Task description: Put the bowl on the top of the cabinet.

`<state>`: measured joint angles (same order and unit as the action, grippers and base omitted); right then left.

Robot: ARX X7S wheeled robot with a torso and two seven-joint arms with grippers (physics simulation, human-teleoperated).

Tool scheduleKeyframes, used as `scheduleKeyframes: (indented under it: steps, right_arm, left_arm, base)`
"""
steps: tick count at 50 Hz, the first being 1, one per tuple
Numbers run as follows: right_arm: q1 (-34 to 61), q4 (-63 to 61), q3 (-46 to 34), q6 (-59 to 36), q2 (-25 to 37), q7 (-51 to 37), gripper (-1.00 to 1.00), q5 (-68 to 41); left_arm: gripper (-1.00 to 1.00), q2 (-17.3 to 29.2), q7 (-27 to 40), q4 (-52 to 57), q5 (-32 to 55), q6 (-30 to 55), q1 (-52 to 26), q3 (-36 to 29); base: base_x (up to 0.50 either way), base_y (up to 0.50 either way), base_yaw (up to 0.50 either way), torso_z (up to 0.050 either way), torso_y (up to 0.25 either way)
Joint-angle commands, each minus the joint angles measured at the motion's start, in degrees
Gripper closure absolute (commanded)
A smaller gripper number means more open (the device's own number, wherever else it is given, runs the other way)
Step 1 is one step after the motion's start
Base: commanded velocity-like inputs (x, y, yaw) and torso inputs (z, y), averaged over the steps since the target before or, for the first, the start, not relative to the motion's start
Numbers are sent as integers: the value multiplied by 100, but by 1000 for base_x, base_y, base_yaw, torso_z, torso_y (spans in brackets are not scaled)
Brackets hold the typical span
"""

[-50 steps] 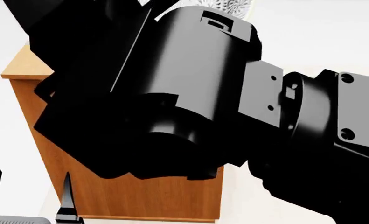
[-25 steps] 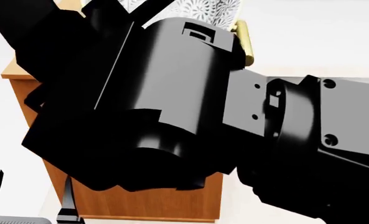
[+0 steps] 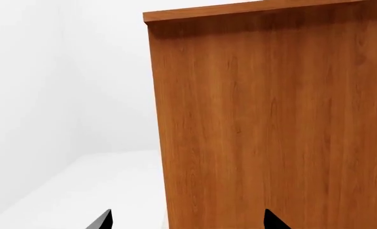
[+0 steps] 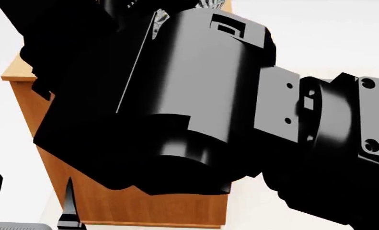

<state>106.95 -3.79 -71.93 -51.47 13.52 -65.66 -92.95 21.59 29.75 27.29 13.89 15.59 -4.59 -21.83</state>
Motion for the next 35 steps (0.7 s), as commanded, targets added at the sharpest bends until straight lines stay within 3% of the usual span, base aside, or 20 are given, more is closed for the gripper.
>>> scheduleKeyframes:
  steps: [1,16,24,29,35]
  right_arm:
    - [132,-196,127,-45,196,-114,-100,-142]
    - [863,-1317,630,-292,783,-893,-100,-1114]
    - [1173,-2037,881,-361,1498,-1411,-100,-1747]
    - [1167,-2475,1039,-236,1977,-1722,-100,-1969]
    - [632,-2906,1201,-35,2540,-1450,-100,-1681]
  left_arm:
    - [-100,20,27,68,17,24,10,-4]
    - [-100,28,48,70,-10,43,-17,-54]
    - [-100,29,65,95,-4,53,-19,-67]
    - [-100,4,66,76,-7,79,-61,-102]
    - [-100,23,82,83,-15,89,-63,-100]
  base:
    - [0,0,0,0,0]
    - [0,0,0,0,1]
    - [0,0,0,0,0]
    - [0,0,0,0,0]
    - [0,0,0,0,0]
